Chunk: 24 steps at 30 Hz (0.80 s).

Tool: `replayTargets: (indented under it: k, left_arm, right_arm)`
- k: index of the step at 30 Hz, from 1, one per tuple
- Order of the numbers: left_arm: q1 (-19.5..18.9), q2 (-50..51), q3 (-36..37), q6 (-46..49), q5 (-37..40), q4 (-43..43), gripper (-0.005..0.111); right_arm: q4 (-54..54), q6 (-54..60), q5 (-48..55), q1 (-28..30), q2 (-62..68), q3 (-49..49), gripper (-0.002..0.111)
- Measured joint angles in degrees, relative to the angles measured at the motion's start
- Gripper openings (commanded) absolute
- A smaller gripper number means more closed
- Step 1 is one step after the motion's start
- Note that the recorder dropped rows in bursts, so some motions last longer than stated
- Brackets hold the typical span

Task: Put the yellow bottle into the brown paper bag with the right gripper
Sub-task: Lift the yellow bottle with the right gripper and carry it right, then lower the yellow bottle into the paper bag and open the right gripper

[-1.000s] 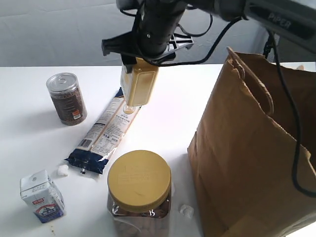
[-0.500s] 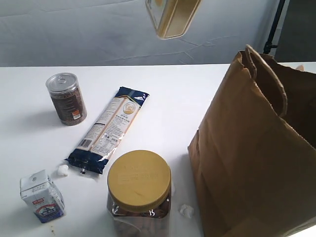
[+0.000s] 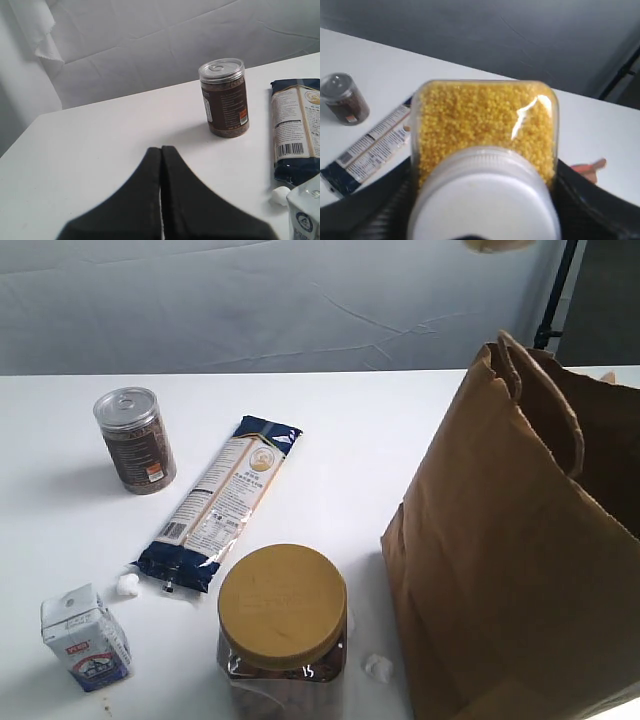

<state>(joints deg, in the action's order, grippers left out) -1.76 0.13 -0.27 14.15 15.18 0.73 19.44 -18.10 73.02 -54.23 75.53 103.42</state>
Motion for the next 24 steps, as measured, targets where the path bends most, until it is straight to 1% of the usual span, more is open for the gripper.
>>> replayTargets:
  k: [1,2,3,4,5,6,7,9,11,12,13,15,16,18,20,24]
  left_arm:
    - [0.0,0.0,0.0,0.0,0.0,0.0,0.0]
    - [0.0,0.0,0.0,0.0,0.0,0.0,0.0]
    - [0.0,0.0,0.0,0.0,0.0,0.0,0.0]
    - [0.0,0.0,0.0,0.0,0.0,0.0,0.0]
    - [0.0,0.0,0.0,0.0,0.0,0.0,0.0]
    - [0.0,0.0,0.0,0.0,0.0,0.0,0.0]
    - [0.0,0.0,0.0,0.0,0.0,0.0,0.0]
    - [0.0,0.0,0.0,0.0,0.0,0.0,0.0]
    - [0.0,0.0,0.0,0.0,0.0,0.0,0.0]
    - [0.0,0.0,0.0,0.0,0.0,0.0,0.0]
    - [0.0,0.0,0.0,0.0,0.0,0.0,0.0]
    - [0.0,0.0,0.0,0.0,0.0,0.0,0.0]
    - [0.0,0.0,0.0,0.0,0.0,0.0,0.0]
    - [0.0,0.0,0.0,0.0,0.0,0.0,0.0]
    - [0.0,0.0,0.0,0.0,0.0,0.0,0.0]
    - [0.0,0.0,0.0,0.0,0.0,0.0,0.0]
  right_arm:
    - [0.5,-0.6,0.0,0.0,-2.4,-3.1,0.0]
    - [1.4,-2.1,0.0,0.0,-7.1,-9.9,0.0]
    - [1.6,-2.9,0.0,0.0,-9.0,-12.7,0.0]
    - [2.0,-4.9,-0.6,0.0,-13.6,-19.9,0.0]
    - [2.3,-5.9,-1.2,0.0,-15.9,-23.6,0.0]
    - [2.9,-7.7,-2.8,0.0,-19.6,-30.2,0.0]
    - [3.2,-8.6,-4.1,0.0,-21.5,-33.9,0.0]
    - [3.0,-11.0,-9.6,0.0,-26.7,-46.4,0.0]
    - [2.6,-12.3,-14.6,0.0,-27.7,-53.5,0.0]
    - [2.5,-12.8,-16.4,0.0,-27.8,-56.0,0.002]
    - [2.5,-13.2,-18.6,0.0,-27.6,-58.9,0.006]
    - [2.4,-13.4,-20.9,0.0,-26.4,-61.3,0.028]
    - [2.3,-13.4,-21.4,0.0,-25.9,-61.5,0.044]
    - [2.1,-13.5,-22.7,0.0,-24.8,-61.7,0.061]
    - [2.1,-13.5,-24.4,0.0,-24.3,-61.7,0.068]
    - [2.6,-13.5,-27.7,0.0,-24.3,-61.6,0.068]
